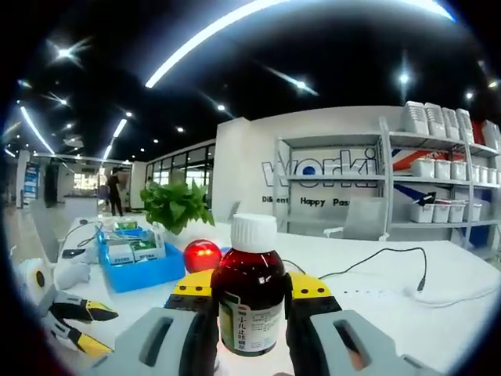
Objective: Rotate the medicine bottle to make it face forward pick up the medicine bottle inspect the drug traceability code place the medicine on the table
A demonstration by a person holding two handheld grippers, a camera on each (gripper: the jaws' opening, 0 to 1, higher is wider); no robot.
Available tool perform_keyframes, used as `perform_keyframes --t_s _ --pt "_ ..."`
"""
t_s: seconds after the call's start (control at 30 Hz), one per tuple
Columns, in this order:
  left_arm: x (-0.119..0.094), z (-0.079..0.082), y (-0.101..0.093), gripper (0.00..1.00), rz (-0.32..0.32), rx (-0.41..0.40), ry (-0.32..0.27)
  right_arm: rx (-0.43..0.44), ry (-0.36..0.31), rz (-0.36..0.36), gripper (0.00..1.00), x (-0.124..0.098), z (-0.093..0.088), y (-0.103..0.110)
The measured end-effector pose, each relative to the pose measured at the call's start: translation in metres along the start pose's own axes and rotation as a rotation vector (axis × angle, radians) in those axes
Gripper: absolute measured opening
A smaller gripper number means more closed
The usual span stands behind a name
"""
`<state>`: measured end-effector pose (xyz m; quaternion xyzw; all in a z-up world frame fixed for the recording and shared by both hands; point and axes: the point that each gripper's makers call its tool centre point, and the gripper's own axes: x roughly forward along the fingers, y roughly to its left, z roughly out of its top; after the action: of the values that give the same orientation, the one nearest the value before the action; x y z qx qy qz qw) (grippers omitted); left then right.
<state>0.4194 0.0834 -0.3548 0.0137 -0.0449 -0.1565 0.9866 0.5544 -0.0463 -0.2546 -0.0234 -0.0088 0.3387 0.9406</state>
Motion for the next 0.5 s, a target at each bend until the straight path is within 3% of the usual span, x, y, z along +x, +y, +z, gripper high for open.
perform_keyframes --t_s 0.13,0.37,0.5 --pt "0.000 0.000 -0.001 0.33 0.002 -0.002 -0.001 -0.061 0.000 0.005 0.28 -0.007 -0.010 0.009" --pt "-0.002 0.002 0.003 0.33 0.015 -0.005 -0.013 -0.021 -0.002 -0.001 0.27 -0.018 -0.022 0.010" --pt "-0.001 0.002 0.004 0.33 0.016 -0.015 -0.011 -0.044 0.009 -0.008 0.27 -0.023 -0.031 0.006"
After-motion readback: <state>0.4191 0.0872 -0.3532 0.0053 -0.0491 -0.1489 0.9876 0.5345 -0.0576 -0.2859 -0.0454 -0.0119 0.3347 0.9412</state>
